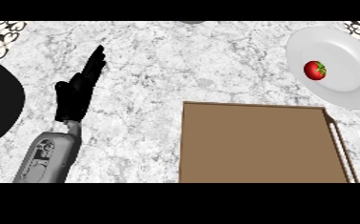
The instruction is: Pick the tomato from the tray and place it in the plate
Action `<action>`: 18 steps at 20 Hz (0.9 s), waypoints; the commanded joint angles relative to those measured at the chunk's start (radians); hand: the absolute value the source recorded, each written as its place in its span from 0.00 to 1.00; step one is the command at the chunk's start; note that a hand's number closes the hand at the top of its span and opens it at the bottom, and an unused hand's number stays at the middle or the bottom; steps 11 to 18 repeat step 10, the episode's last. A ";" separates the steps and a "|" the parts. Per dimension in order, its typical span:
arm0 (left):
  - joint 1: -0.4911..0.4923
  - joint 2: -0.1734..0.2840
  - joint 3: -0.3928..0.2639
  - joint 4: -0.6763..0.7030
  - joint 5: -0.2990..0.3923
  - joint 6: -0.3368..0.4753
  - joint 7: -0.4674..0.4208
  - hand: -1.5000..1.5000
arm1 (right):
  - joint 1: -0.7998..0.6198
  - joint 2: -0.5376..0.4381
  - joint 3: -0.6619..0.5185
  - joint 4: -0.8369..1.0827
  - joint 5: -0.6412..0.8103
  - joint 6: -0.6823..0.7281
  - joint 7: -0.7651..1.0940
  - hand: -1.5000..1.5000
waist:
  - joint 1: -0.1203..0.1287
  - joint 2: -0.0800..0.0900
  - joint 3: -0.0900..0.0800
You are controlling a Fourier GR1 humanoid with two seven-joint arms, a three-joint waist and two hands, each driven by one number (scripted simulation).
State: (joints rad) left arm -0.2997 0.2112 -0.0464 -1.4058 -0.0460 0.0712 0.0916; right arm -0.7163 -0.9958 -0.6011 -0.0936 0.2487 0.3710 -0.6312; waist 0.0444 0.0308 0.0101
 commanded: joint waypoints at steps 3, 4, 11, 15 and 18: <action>-0.007 0.012 0.015 0.016 0.003 -0.009 -0.015 0.50 | 0.092 -0.053 -0.012 0.000 -0.009 0.078 -0.054 0.00 | -0.004 0.003 0.003; 0.014 -0.001 -0.010 -0.031 -0.006 -0.003 0.006 0.50 | 0.090 -0.037 -0.012 -0.001 -0.008 0.044 -0.047 0.00 | 0.017 -0.001 0.004; 0.003 -0.011 -0.004 -0.009 0.007 -0.011 0.002 0.50 | 0.128 -0.047 -0.030 -0.001 -0.025 0.064 -0.058 0.00 | 0.012 0.001 0.006; 0.003 -0.011 -0.004 -0.009 0.007 -0.011 0.002 0.50 | 0.128 -0.047 -0.030 -0.001 -0.025 0.064 -0.058 0.00 | 0.012 0.001 0.006; 0.003 -0.011 -0.004 -0.009 0.007 -0.011 0.002 0.50 | 0.128 -0.047 -0.030 -0.001 -0.025 0.064 -0.058 0.00 | 0.012 0.001 0.006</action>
